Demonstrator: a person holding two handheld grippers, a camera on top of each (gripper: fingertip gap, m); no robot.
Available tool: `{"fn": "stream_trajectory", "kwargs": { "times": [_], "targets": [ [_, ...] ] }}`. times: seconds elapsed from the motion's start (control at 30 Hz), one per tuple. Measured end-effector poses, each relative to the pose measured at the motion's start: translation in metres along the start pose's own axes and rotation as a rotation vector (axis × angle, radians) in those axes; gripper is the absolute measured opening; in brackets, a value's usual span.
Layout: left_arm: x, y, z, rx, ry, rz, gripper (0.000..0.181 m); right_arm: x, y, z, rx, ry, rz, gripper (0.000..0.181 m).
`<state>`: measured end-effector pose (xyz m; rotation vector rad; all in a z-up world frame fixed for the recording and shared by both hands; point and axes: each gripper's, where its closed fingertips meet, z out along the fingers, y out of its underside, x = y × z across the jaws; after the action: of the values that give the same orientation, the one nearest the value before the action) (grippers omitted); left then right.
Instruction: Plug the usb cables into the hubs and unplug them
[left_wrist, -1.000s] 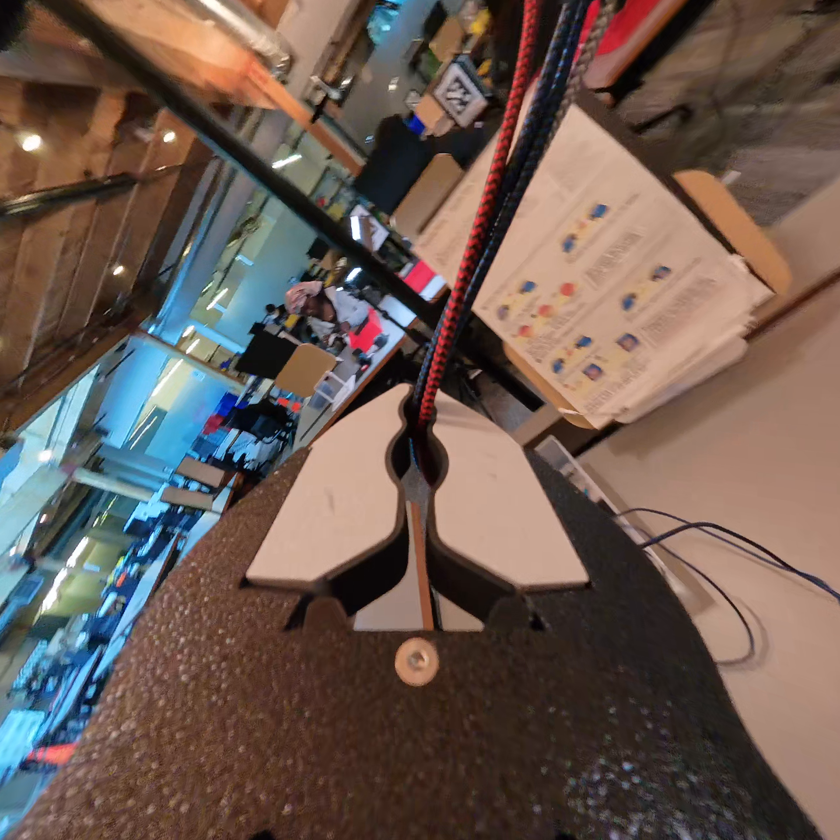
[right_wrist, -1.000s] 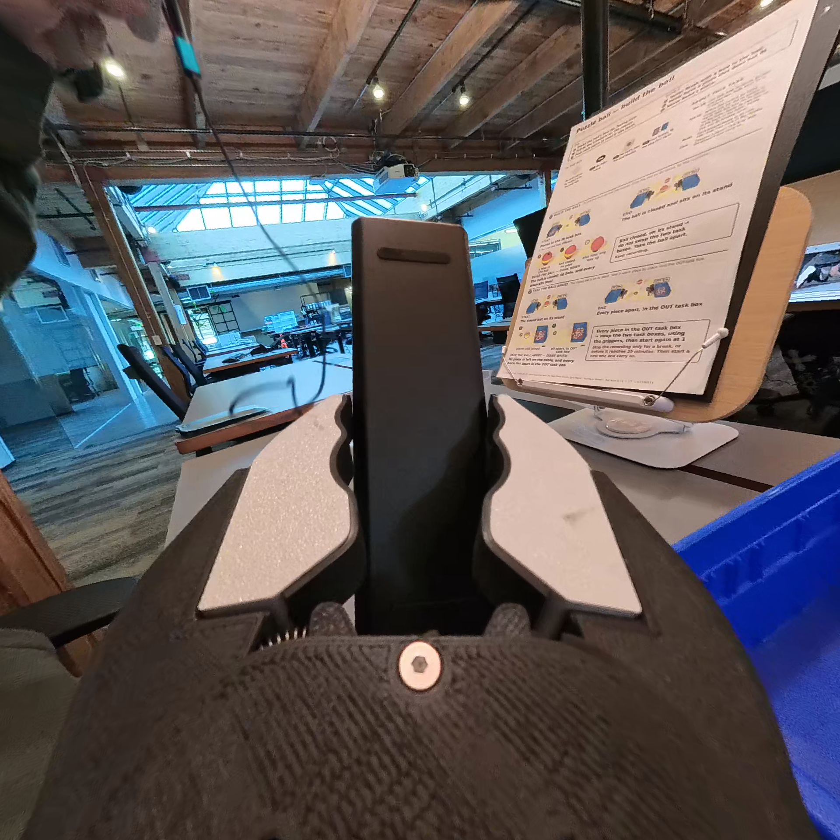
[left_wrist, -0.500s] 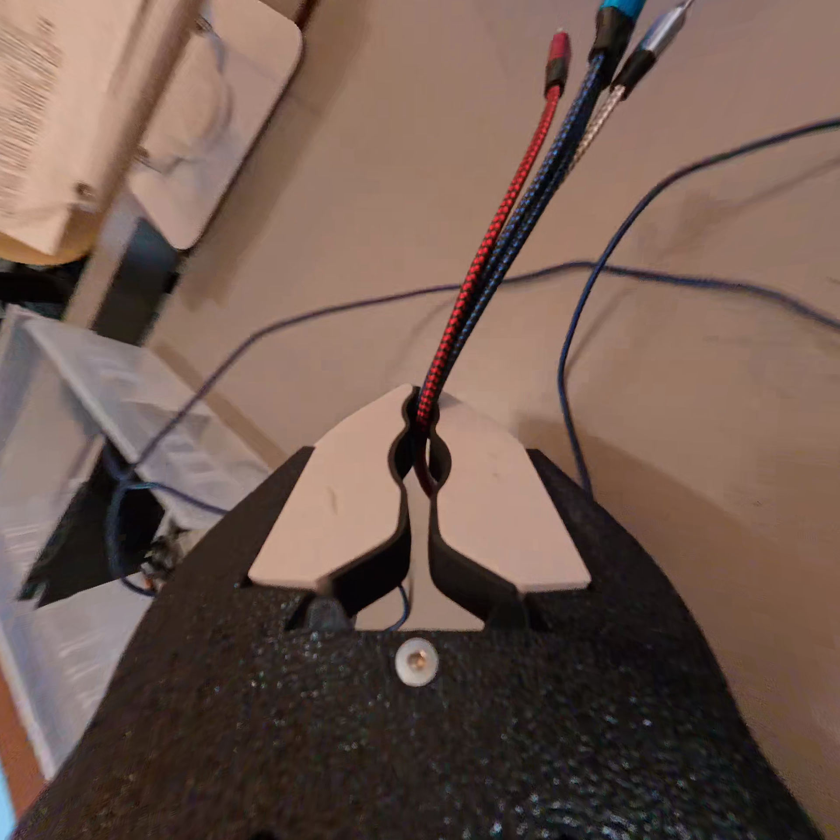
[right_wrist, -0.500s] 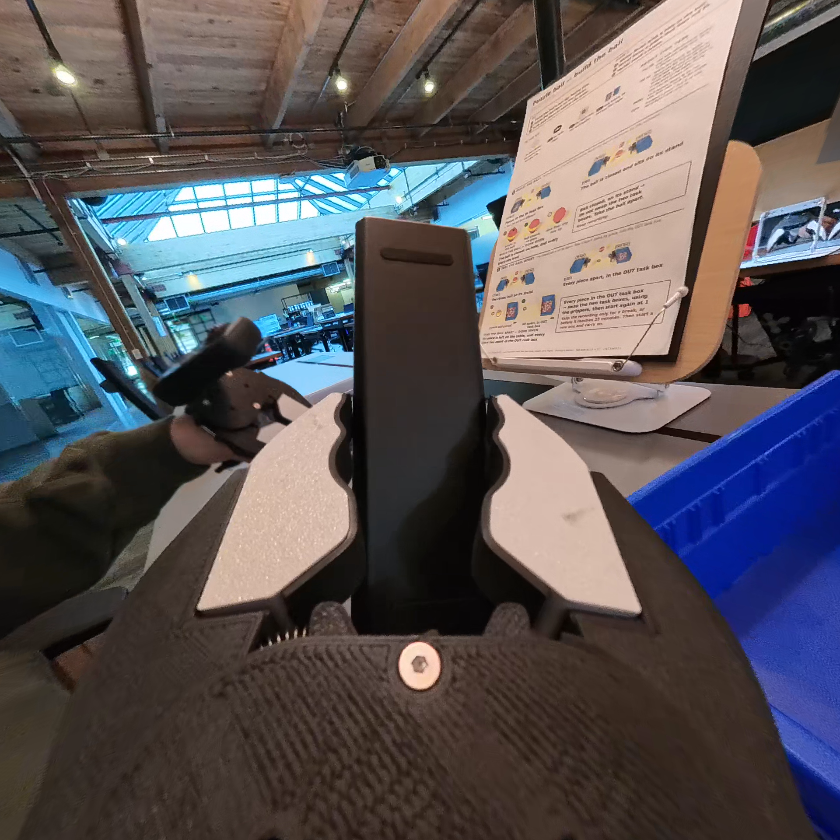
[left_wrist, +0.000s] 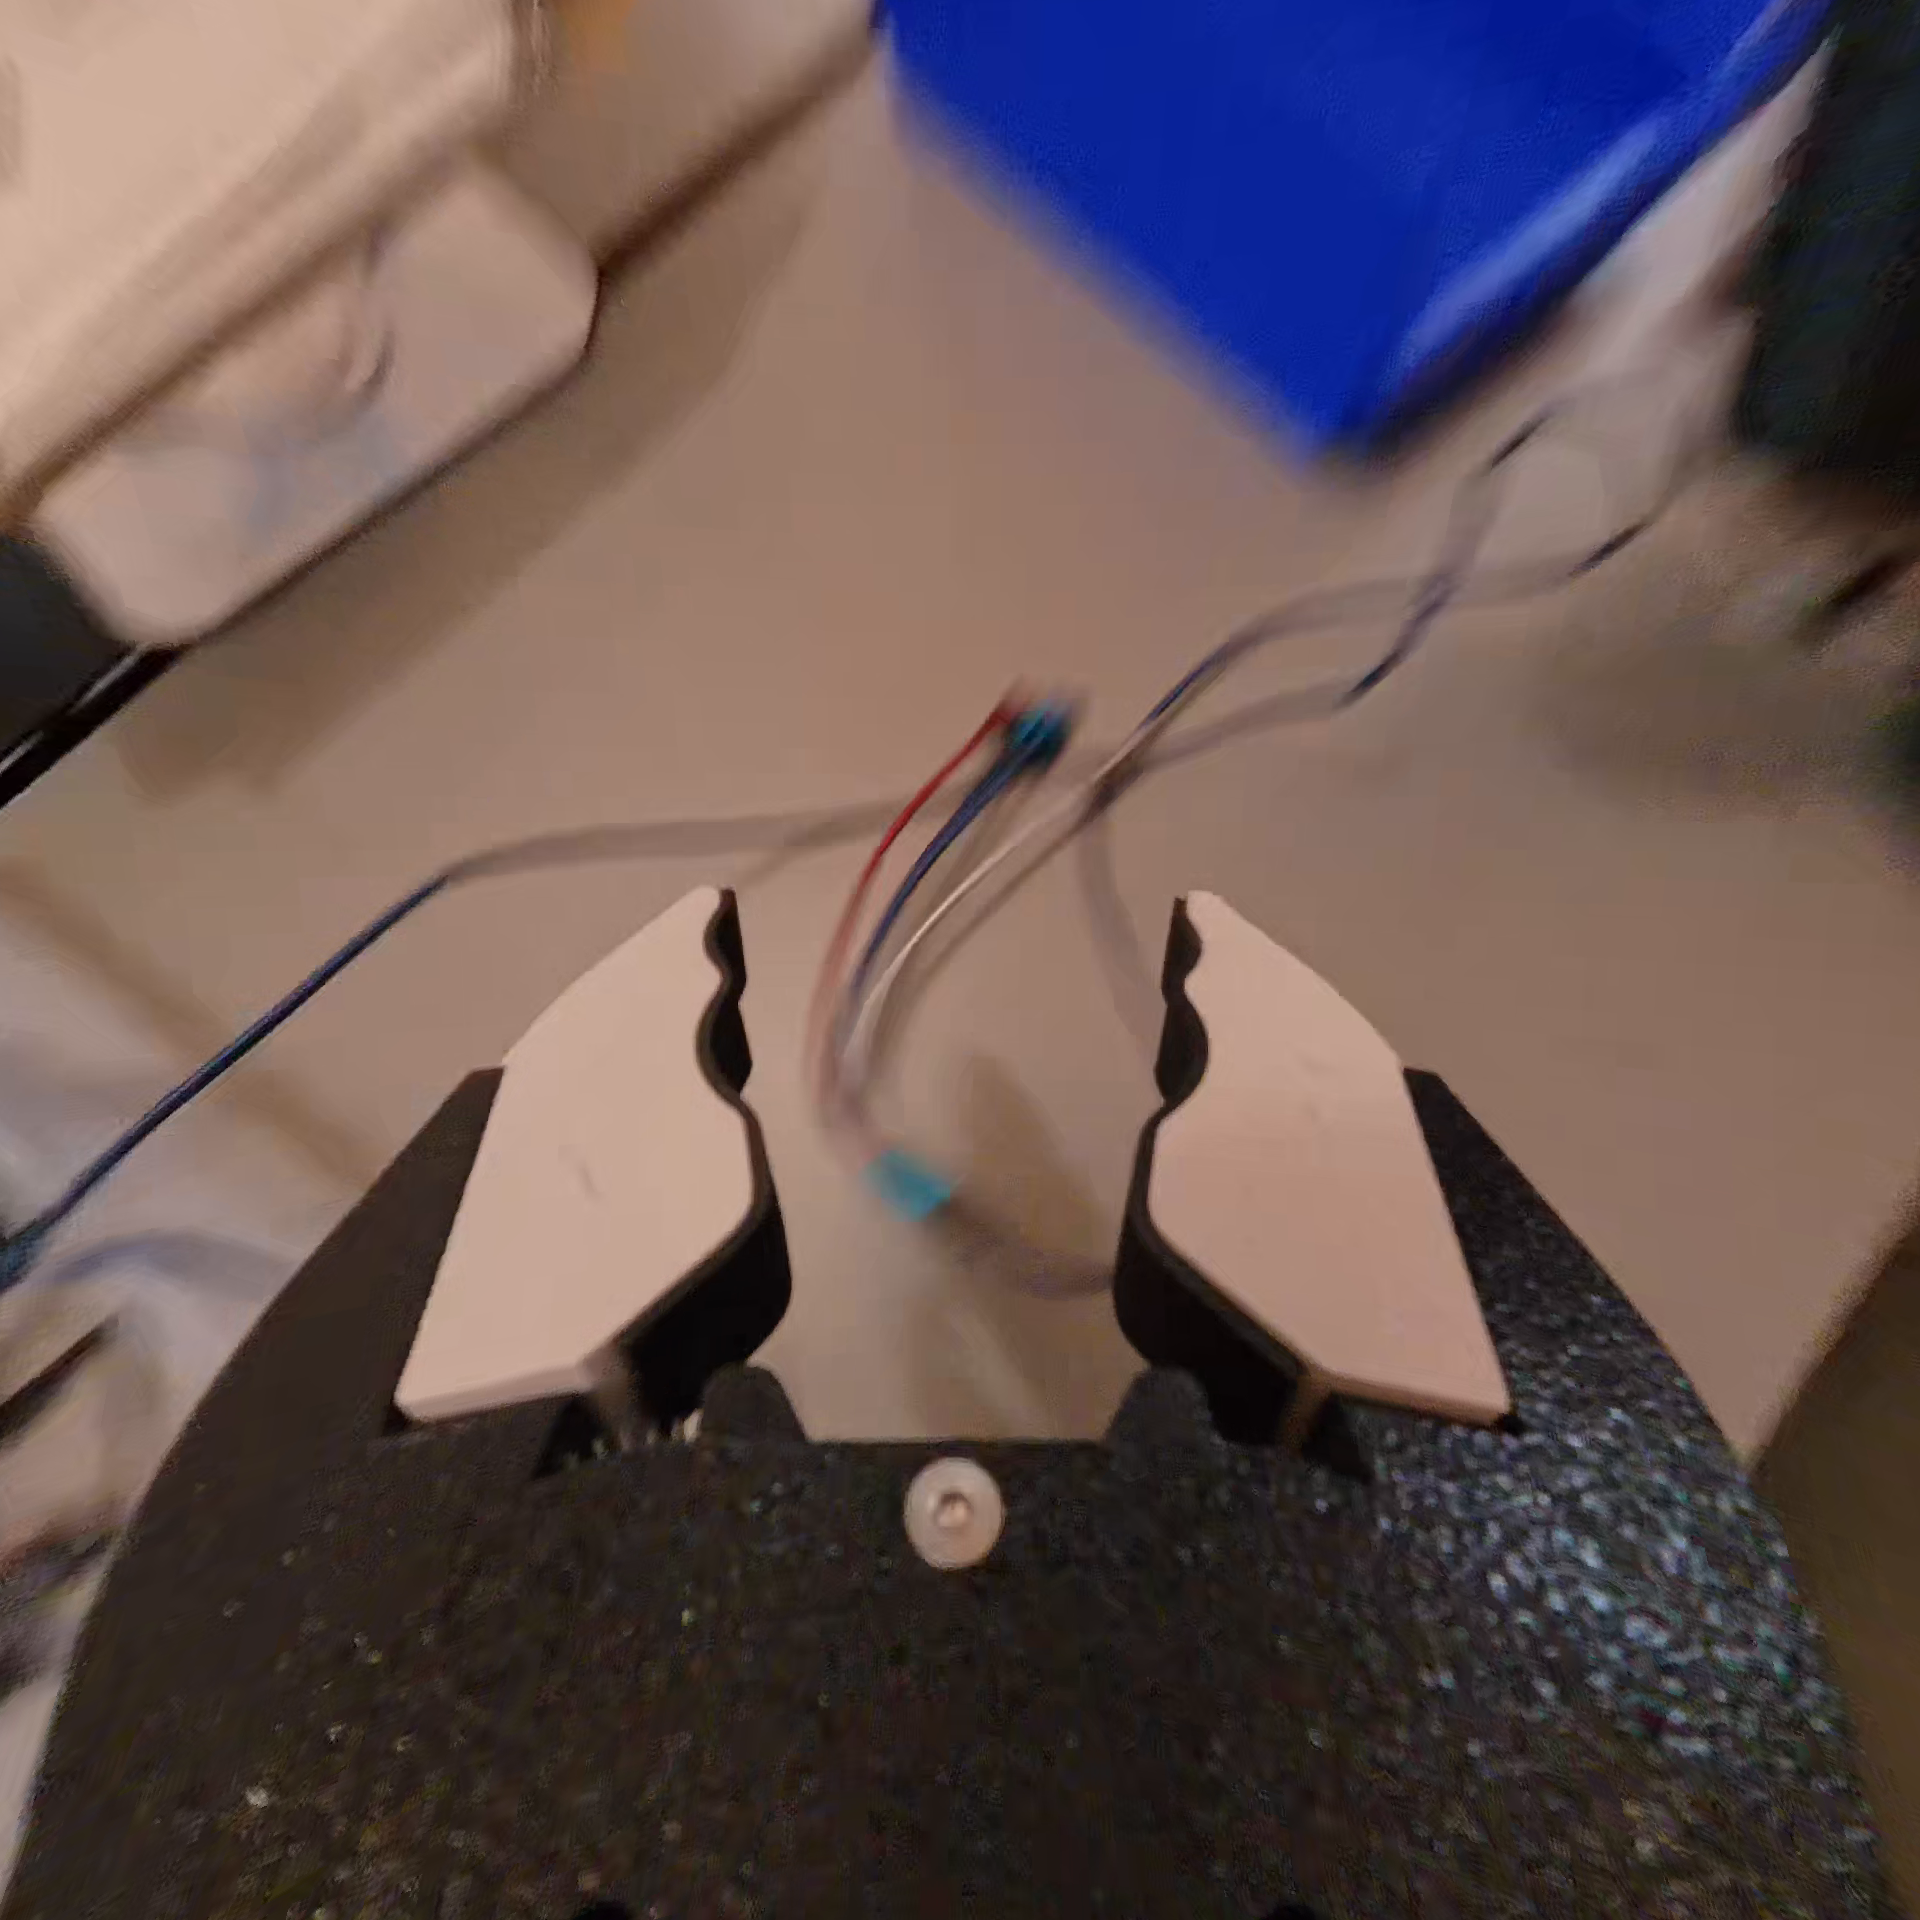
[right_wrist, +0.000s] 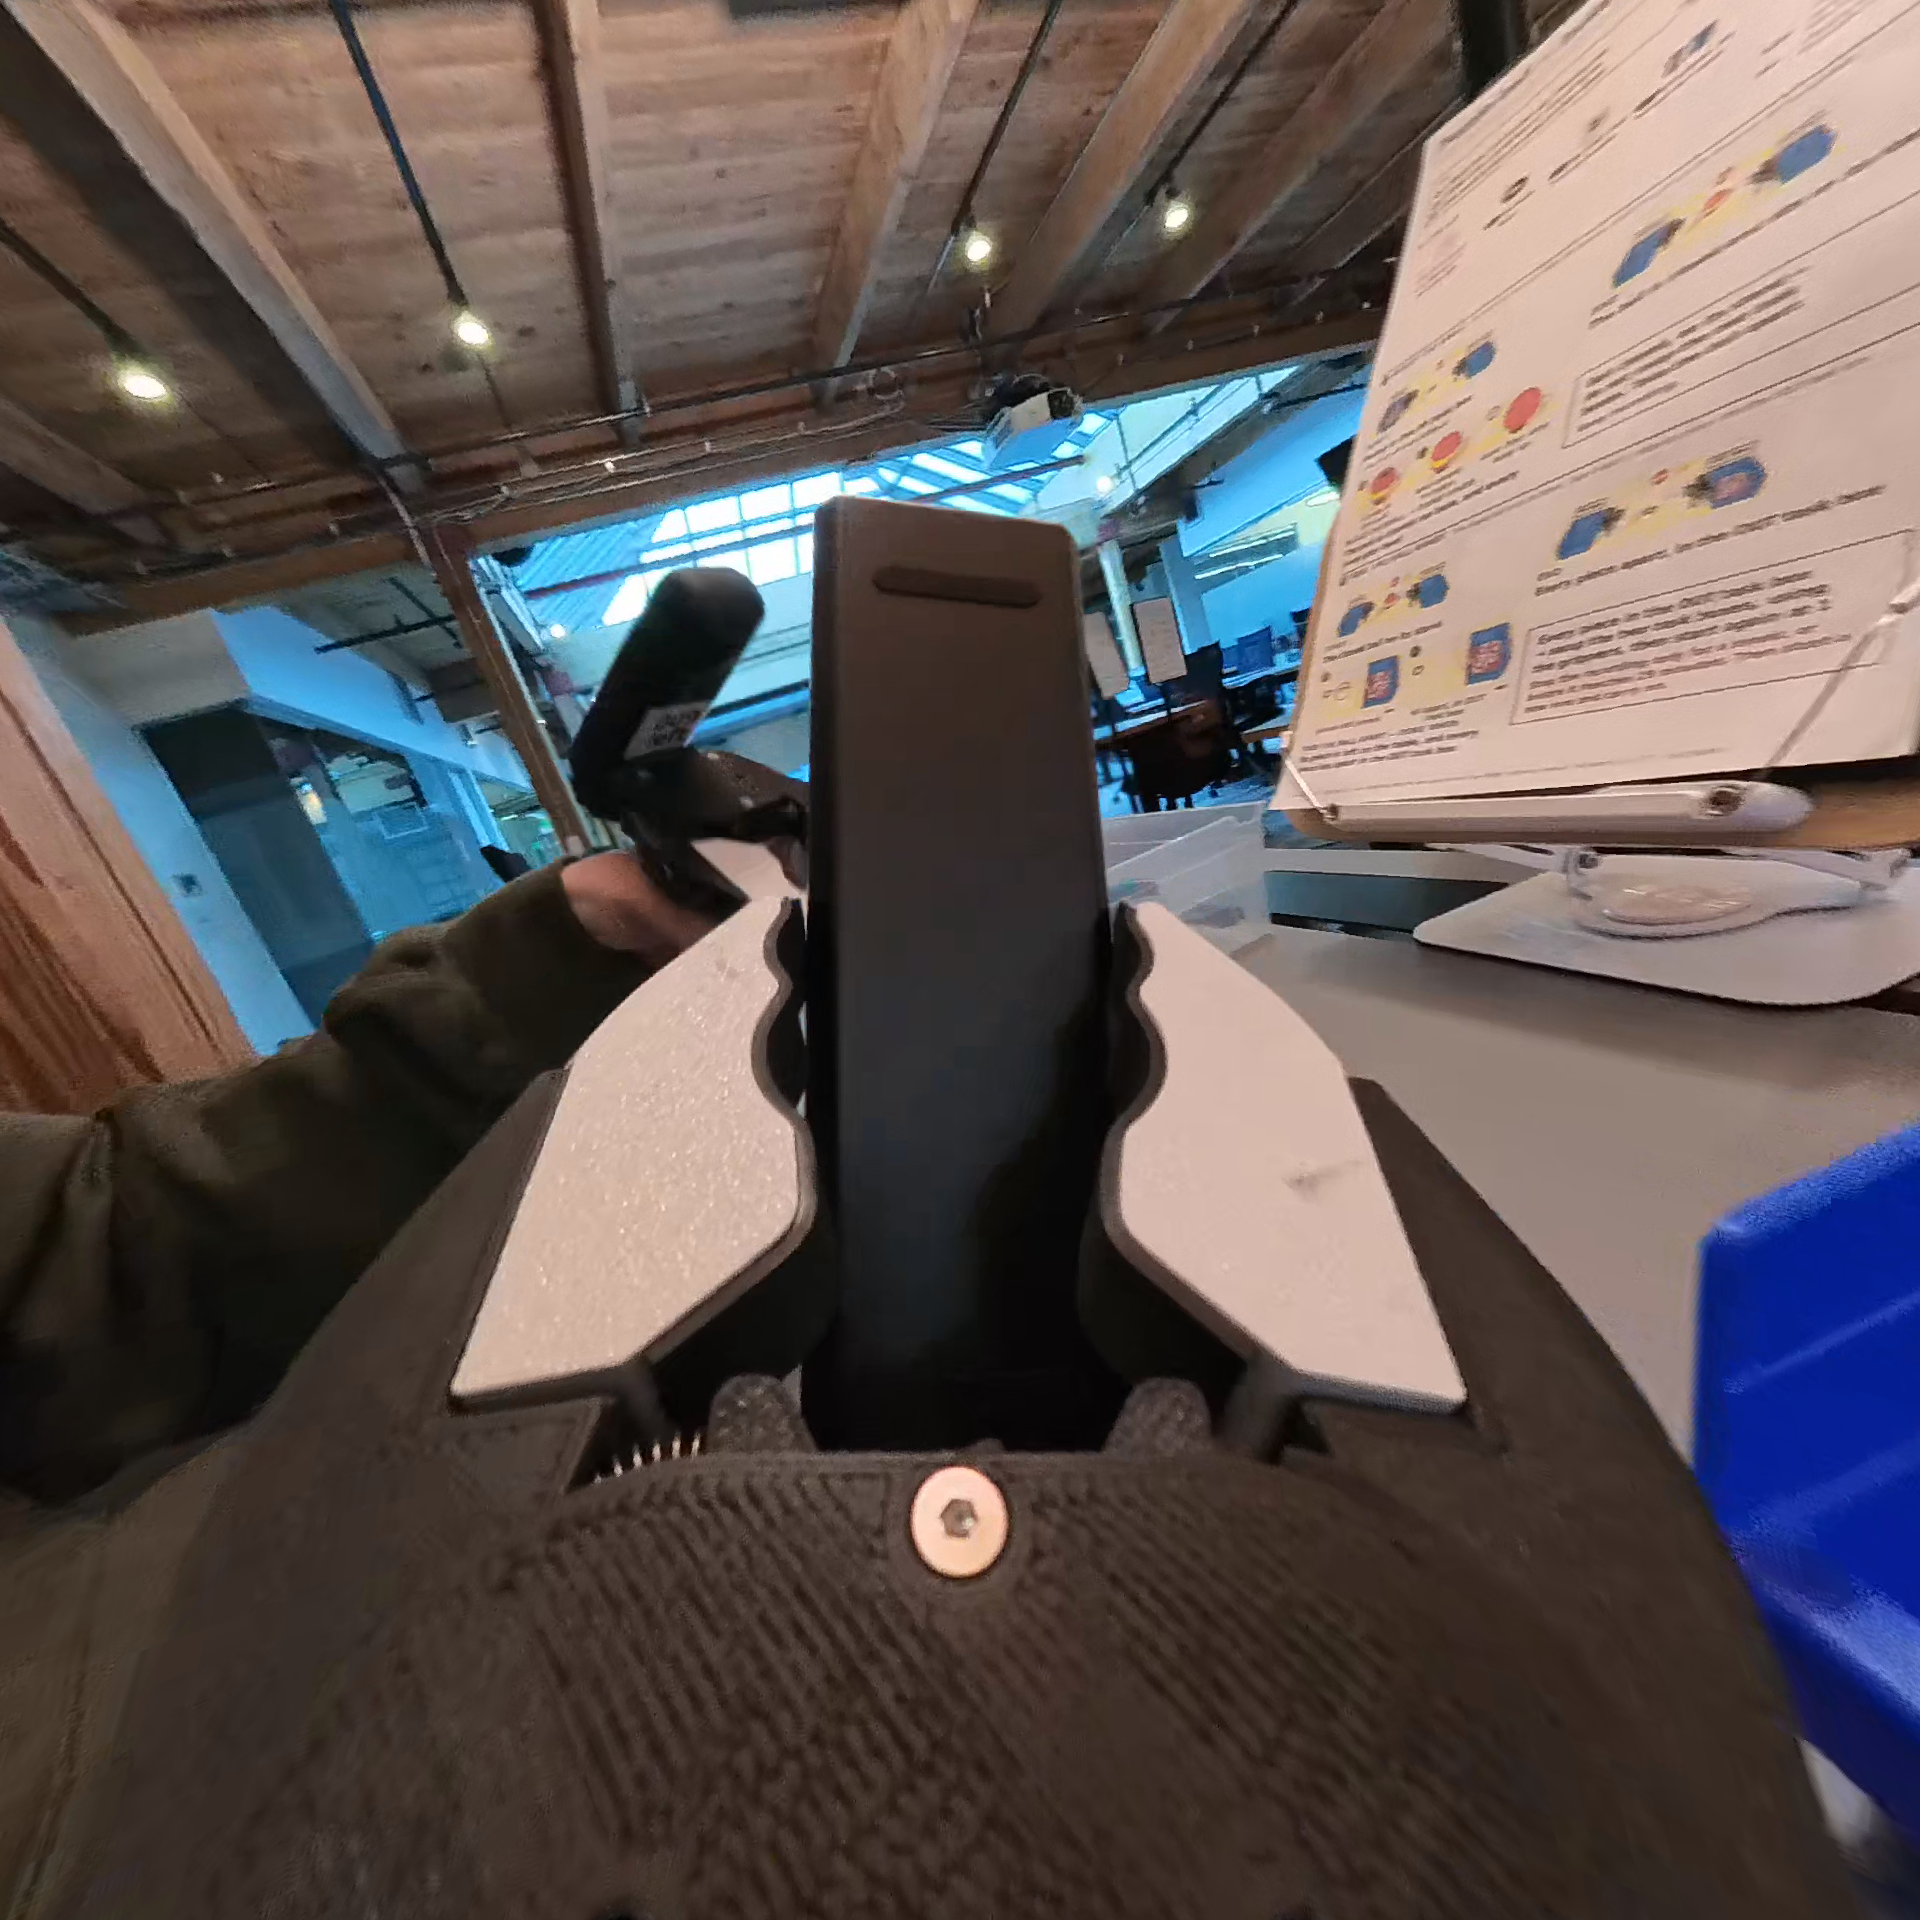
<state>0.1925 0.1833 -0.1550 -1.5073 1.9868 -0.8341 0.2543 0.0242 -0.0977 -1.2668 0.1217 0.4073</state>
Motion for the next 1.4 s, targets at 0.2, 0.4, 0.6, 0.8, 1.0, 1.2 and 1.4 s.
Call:
{"fn": "stream_trajectory", "kwargs": {
  "times": [0.2,0.4,0.6,0.8,1.0,1.2,1.4],
  "targets": [
    [0.119,-0.086,-0.003,0.553,0.575,-0.090,0.087,-0.030,0.017,0.023,-0.026,-0.131,0.036,0.057],
    [0.136,-0.097,-0.012,0.673,0.608,0.097,0.061,-0.050,0.042,0.032,-0.171,-0.196,-0.039,0.057],
    [0.151,-0.094,-0.018,0.419,0.552,0.411,0.060,-0.060,0.046,0.036,-0.174,-0.242,-0.025,0.060],
    [0.153,-0.098,-0.030,0.297,0.568,0.526,0.061,-0.065,0.058,0.048,-0.219,-0.203,-0.097,0.059],
    [0.158,-0.097,-0.031,0.326,0.621,0.562,0.060,-0.065,0.058,0.050,-0.190,-0.203,-0.105,0.061],
    [0.161,-0.089,-0.028,0.328,0.668,0.567,0.060,-0.065,0.067,0.053,-0.223,-0.186,-0.162,0.061],
    [0.154,-0.087,-0.024,0.331,0.639,0.557,0.060,-0.061,0.068,0.058,-0.215,-0.135,-0.142,0.062]
  ]
}}
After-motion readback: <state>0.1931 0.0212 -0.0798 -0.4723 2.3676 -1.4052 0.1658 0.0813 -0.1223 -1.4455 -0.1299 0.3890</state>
